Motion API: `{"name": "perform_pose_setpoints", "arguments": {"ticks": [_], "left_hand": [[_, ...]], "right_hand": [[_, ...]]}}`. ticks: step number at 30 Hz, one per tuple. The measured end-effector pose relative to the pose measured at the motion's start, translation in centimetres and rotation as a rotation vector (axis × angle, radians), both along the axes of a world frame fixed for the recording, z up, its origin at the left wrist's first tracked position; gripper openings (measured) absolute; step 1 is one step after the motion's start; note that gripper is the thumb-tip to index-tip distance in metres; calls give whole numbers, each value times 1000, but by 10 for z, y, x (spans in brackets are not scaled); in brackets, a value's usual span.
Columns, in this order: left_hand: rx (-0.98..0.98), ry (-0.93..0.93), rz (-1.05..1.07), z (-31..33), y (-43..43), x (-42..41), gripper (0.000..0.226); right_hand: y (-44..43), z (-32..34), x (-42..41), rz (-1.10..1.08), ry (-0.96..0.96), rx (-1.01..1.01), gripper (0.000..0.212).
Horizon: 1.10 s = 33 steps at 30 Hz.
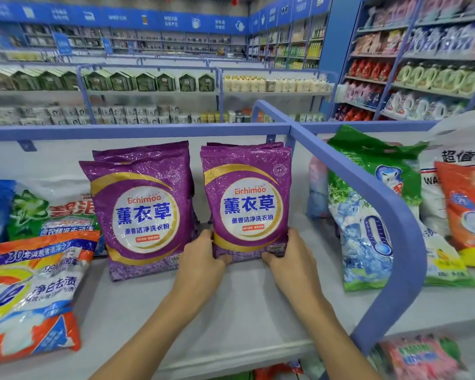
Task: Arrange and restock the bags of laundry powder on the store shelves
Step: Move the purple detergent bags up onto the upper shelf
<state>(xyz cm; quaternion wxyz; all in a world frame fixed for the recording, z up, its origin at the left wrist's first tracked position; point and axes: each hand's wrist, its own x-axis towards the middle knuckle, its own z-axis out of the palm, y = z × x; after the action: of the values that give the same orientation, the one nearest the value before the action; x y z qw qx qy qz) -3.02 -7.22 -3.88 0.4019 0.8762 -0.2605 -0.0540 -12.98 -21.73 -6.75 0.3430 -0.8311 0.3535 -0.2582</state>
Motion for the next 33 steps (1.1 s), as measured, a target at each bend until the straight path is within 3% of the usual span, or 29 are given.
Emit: {"name": "perform_pose_setpoints", "arguments": {"ticks": [3,8,12,18,26,33], "left_hand": [[28,-57,2,0,5,-9,25],[59,-144,-7,-8,17,-28,37],[203,-245,35,-13,34,-41,49],[343,-311,100,-2,72,-74,57],[355,-416,126,-10,146,-131,51],[366,-298,87,-48,177,-194,60]], "right_hand": [[7,1,-8,28,-28,-39,68],[15,1,-23,104,45,-86,85],[21,-2,-33,170,113,-145,92],[31,13,-62,290,193,-194,68],[70,16,-140,405,181,-270,60],[95,-2,-225,362,267,-267,61]]}}
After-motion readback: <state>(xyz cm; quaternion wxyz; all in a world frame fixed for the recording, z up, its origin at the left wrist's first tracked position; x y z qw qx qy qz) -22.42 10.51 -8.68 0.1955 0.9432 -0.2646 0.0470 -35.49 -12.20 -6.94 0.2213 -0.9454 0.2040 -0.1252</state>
